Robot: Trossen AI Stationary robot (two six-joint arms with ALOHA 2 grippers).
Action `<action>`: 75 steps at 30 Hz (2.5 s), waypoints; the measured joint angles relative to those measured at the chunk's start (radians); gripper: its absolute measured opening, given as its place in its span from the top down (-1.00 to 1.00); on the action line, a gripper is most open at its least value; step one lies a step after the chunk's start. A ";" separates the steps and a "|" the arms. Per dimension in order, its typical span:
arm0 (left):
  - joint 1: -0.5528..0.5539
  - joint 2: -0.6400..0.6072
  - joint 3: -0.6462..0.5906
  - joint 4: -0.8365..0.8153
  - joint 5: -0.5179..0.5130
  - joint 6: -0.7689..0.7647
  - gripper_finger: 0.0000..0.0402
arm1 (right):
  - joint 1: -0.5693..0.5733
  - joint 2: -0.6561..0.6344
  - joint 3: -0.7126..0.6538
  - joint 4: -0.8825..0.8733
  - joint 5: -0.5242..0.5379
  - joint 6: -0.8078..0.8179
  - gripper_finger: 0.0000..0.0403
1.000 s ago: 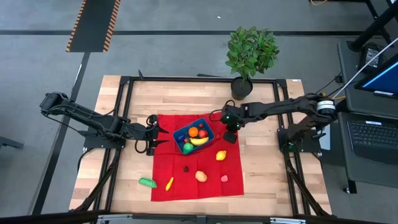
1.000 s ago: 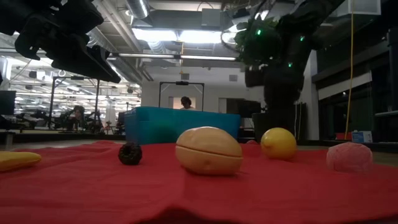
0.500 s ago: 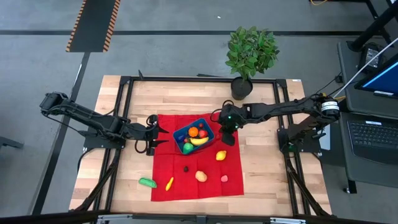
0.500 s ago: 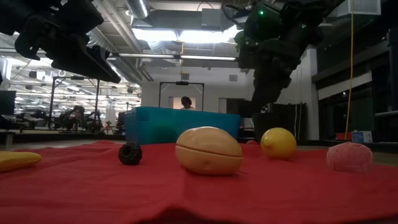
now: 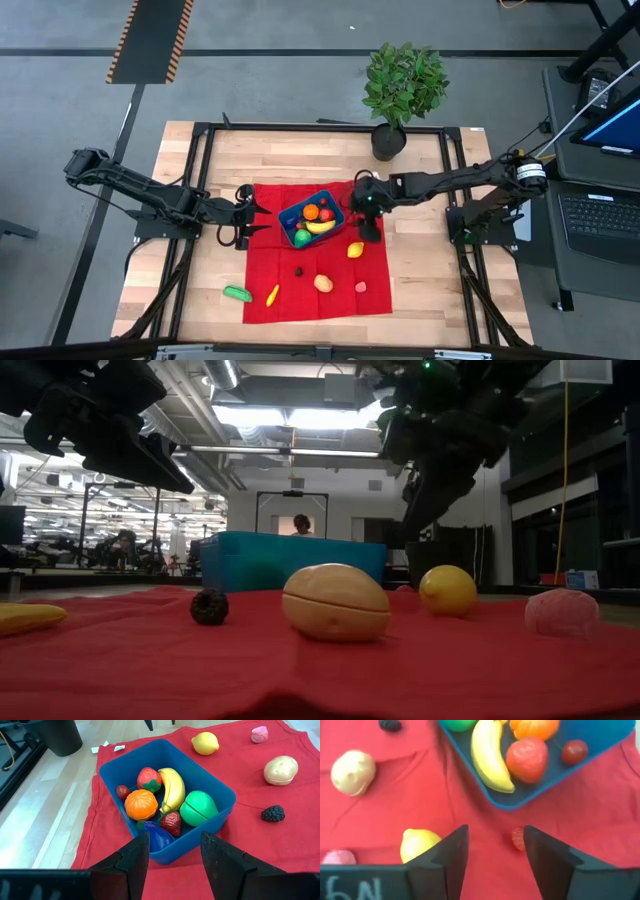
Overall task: Pick and placing Produce into tupperware
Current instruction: Put the raspberry into the blue bin
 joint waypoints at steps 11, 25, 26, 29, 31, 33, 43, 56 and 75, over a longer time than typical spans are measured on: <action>0.000 0.000 0.000 0.000 0.000 -0.001 0.16 | 0.043 0.009 0.001 0.031 0.175 -0.017 0.08; 0.000 0.000 0.000 -0.007 0.000 -0.006 0.16 | 0.043 0.106 0.001 0.041 0.176 -0.039 0.11; 0.000 0.000 0.000 -0.007 0.000 -0.006 0.16 | 0.043 0.106 0.001 0.041 0.176 -0.040 0.11; 0.000 0.000 0.000 -0.006 0.000 -0.006 0.16 | 0.043 0.117 0.001 0.042 0.200 -0.040 0.11; 0.000 0.000 0.000 -0.007 0.000 -0.006 0.16 | 0.043 0.120 0.000 0.035 0.219 -0.040 0.11; 0.000 0.000 0.000 -0.009 0.000 -0.006 0.16 | 0.043 0.126 0.001 0.055 0.222 -0.041 0.11; 0.000 0.000 0.000 -0.015 0.000 -0.006 0.16 | 0.043 0.137 -0.001 0.044 0.224 -0.038 0.11; 0.000 0.000 0.000 -0.019 0.000 -0.006 0.16 | 0.043 0.163 -0.007 0.049 0.224 -0.034 0.11; 0.000 0.000 0.000 -0.026 0.000 -0.007 0.16 | 0.043 0.179 -0.006 0.068 0.223 -0.033 0.11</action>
